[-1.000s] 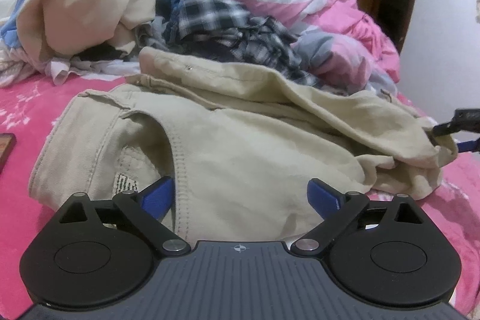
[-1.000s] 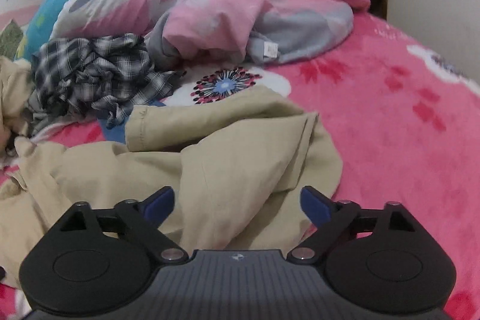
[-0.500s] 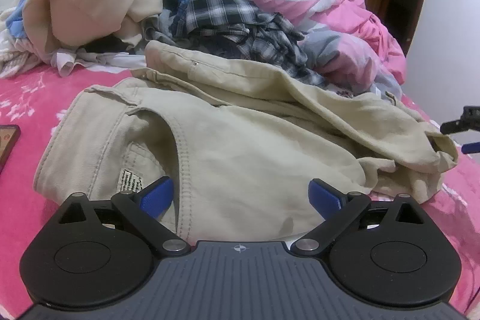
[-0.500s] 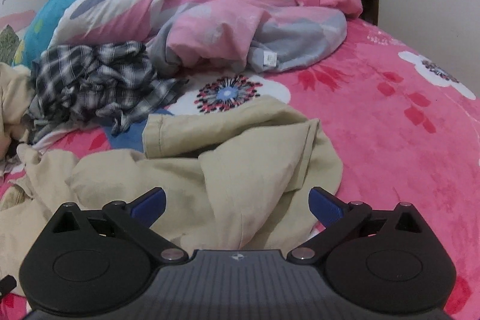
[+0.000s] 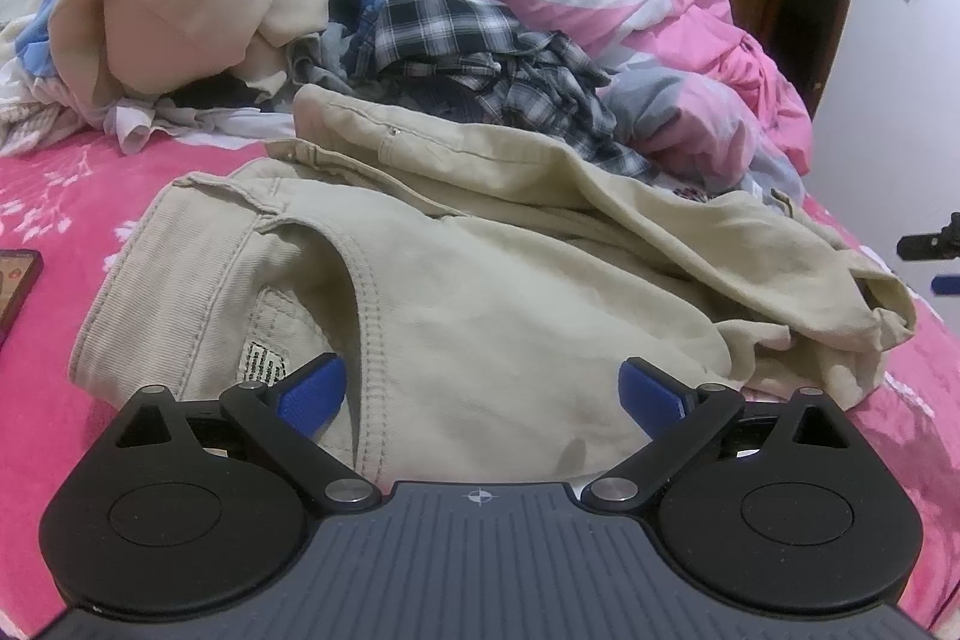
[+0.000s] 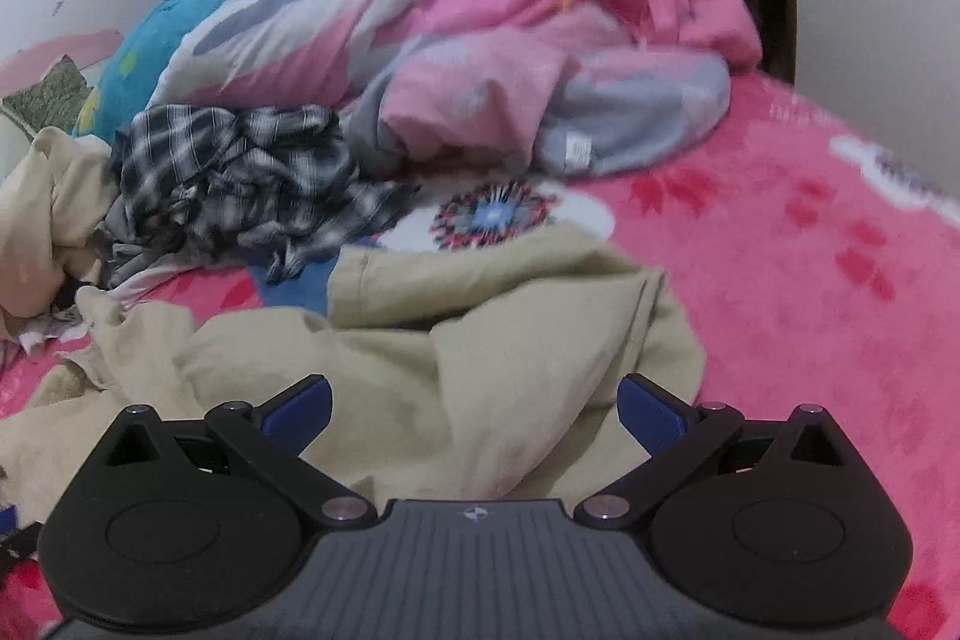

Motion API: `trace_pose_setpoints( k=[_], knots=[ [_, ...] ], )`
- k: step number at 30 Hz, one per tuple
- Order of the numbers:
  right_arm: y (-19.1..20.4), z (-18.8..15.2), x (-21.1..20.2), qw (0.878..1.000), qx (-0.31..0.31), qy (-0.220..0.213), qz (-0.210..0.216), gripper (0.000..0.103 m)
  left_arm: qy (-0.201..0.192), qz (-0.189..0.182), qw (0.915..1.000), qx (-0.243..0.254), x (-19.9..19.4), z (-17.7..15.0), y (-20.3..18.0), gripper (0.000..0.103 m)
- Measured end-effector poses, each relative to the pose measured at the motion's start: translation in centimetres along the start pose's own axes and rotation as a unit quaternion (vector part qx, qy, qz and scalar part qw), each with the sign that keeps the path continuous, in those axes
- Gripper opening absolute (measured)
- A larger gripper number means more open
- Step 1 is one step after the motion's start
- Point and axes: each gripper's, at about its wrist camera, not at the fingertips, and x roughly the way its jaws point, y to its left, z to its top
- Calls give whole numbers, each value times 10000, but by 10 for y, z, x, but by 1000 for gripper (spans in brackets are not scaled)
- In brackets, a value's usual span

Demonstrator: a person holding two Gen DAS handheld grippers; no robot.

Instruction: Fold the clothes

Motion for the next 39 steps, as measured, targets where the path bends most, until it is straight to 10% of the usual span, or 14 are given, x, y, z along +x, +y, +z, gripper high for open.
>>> trace_pose_setpoints(
  k=[9, 19, 34, 36, 38, 39],
  knots=[
    [21, -7, 25, 9910, -1232, -250, -463, 90, 17, -11, 10000, 29, 2, -2, -2, 99],
    [16, -7, 62, 9837, -1564, 15, -882, 7, 45, 2, 9999, 129, 4, -4, -4, 99],
    [49, 144, 88, 9778, -1229, -1593, -589, 6, 102, 30, 9995, 310, 8, 0, -10, 100],
    [40, 142, 123, 9875, -1041, -1029, -585, 20, 136, 33, 9993, 337, 10, -1, -11, 100],
    [21, 130, 152, 9956, -711, -338, -501, 65, 156, 23, 9992, 359, 12, -3, -11, 100],
    [7, 120, 160, 9979, -476, -88, -441, 68, 153, 19, 9991, 387, 11, -3, -11, 100]
  ],
)
